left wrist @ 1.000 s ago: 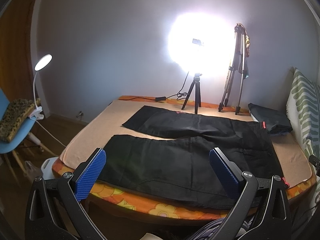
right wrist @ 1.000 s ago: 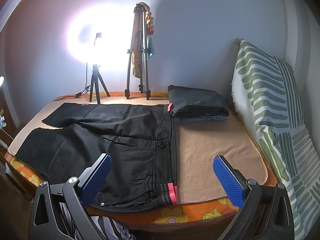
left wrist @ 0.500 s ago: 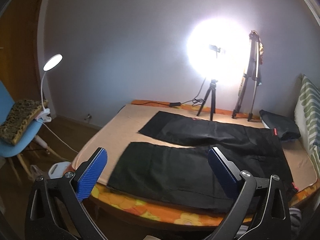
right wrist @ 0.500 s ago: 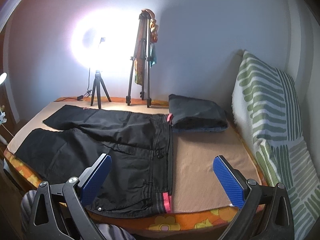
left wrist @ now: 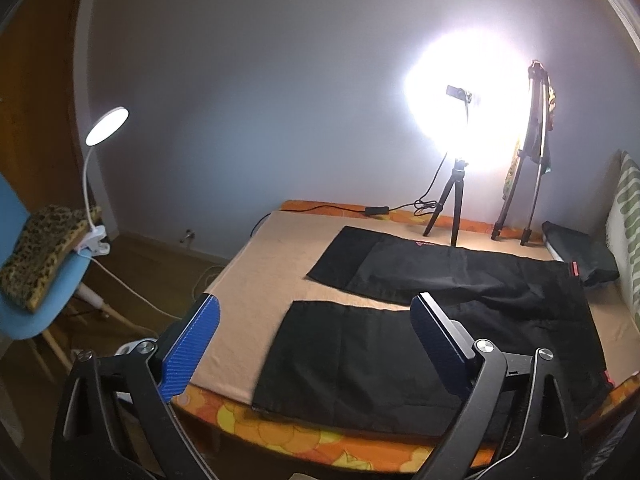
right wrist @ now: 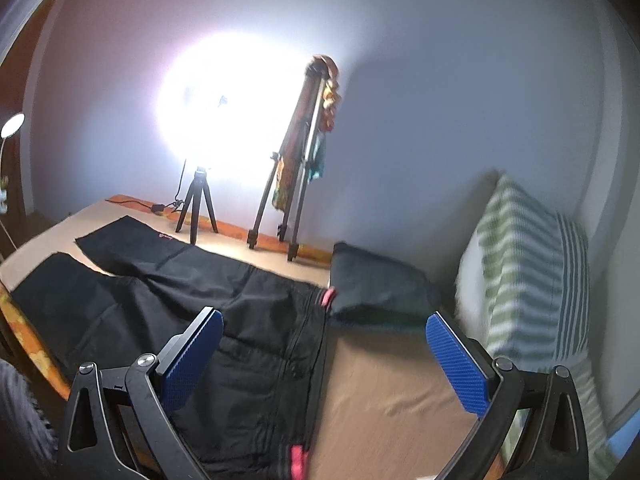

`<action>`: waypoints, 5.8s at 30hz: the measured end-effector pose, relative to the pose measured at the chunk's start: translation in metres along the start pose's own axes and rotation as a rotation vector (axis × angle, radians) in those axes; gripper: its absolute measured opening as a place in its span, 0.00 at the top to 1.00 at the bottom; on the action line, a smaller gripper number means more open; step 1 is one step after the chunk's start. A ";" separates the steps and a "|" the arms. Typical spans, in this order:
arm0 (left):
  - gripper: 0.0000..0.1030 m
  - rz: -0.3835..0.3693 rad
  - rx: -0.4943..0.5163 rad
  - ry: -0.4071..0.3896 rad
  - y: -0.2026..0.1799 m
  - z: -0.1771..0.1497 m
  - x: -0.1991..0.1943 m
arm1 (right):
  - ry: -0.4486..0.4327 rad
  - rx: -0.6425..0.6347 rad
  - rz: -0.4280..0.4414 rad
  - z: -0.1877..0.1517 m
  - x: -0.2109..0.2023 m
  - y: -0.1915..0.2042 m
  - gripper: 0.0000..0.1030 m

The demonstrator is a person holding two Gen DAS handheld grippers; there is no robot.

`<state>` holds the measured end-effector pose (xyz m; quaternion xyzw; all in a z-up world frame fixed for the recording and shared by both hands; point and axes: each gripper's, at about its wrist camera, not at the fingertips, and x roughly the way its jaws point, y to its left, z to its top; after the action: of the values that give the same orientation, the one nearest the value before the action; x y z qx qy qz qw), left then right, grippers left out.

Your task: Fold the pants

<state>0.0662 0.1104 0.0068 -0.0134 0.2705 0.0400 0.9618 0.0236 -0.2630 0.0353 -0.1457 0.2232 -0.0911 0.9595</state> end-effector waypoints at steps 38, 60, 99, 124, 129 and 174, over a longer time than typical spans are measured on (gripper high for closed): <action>0.17 -0.206 0.016 0.484 -0.048 0.086 0.398 | 0.471 -0.087 0.563 0.052 0.394 0.119 0.25; 0.18 -0.171 0.001 0.542 -0.055 0.074 0.485 | 0.569 -0.122 0.683 0.035 0.488 0.145 0.15; 0.95 -0.260 0.067 0.255 -0.054 0.105 0.328 | 0.292 -0.234 0.668 0.061 0.332 0.134 0.97; 0.95 -0.250 -0.102 0.299 0.040 -0.064 0.152 | 0.300 -0.359 0.839 -0.046 0.124 0.184 0.98; 0.95 -0.234 -0.111 0.337 0.048 -0.098 0.141 | 0.344 -0.414 0.834 -0.077 0.117 0.203 0.98; 0.81 -0.355 0.278 0.398 -0.067 -0.117 0.135 | 0.513 0.389 0.382 -0.151 0.149 -0.018 0.44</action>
<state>0.1263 0.0478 -0.1632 0.0636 0.4500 -0.1698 0.8744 0.0849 -0.3517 -0.1486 0.1114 0.4579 0.0152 0.8819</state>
